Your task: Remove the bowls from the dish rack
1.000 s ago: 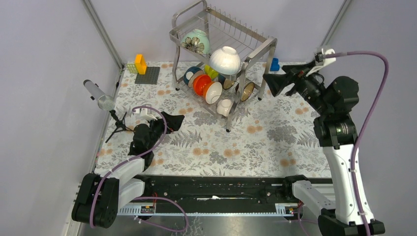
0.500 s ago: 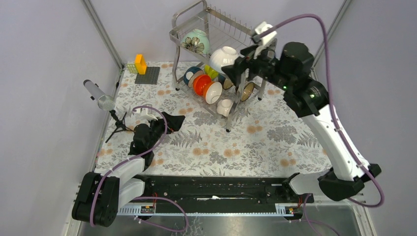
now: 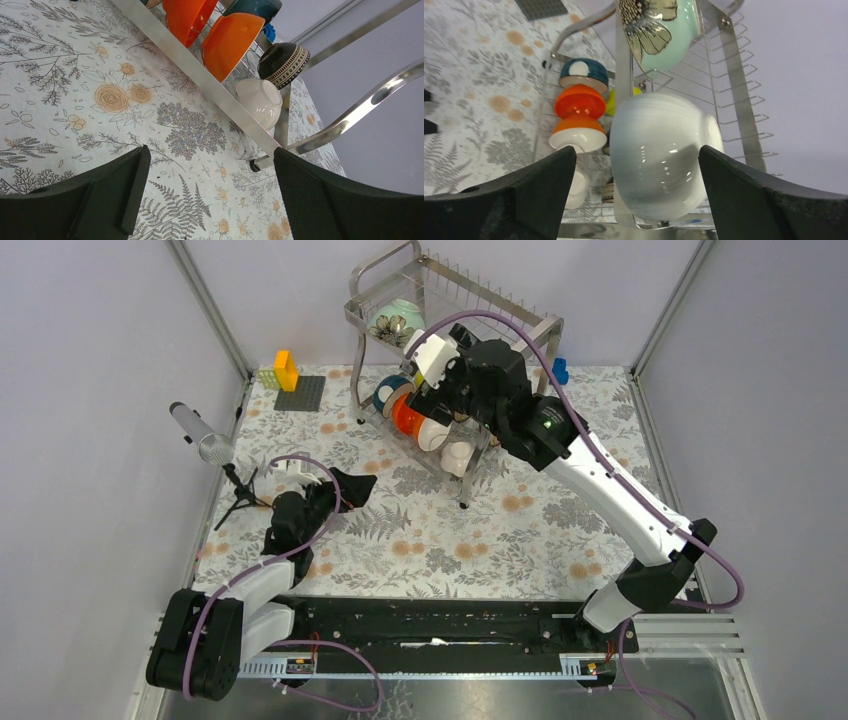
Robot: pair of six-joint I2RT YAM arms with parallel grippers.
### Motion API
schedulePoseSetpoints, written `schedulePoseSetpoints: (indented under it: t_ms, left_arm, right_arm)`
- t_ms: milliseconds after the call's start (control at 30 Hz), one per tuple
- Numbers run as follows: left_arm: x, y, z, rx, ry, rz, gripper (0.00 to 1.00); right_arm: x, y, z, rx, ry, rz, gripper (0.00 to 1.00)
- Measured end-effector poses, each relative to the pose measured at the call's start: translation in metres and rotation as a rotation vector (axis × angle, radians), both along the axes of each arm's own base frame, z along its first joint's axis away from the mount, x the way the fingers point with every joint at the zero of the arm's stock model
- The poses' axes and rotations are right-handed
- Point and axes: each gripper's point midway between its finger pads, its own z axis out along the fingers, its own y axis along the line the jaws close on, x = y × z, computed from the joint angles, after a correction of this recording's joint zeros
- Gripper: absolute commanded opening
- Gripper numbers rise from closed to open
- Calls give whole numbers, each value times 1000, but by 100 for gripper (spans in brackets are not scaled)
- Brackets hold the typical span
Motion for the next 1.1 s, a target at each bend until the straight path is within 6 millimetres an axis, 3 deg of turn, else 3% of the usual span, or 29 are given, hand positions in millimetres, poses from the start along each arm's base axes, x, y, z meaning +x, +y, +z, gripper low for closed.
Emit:
schedulePoseSetpoints:
  t_ms: [433, 700, 767, 967, 1100]
  left_arm:
    - [0, -1, -2, 1, 6, -2, 99]
    - [-1, -2, -5, 2, 15, -9, 99]
    - [-1, -2, -5, 2, 18, -12, 99]
    - [-2, -3, -5, 2, 18, -19, 99]
    - [-2, -3, -5, 1, 18, -20, 99]
  right_arm:
    - [18, -20, -3, -115, -86, -133, 100]
    - [36, -21, -19, -204, -81, -207, 99]
    - [37, -21, -20, -209, -81, -213, 93]
    - [37, -24, -11, -207, -95, -227, 60]
    - [36, -25, -9, -201, -95, -227, 55]
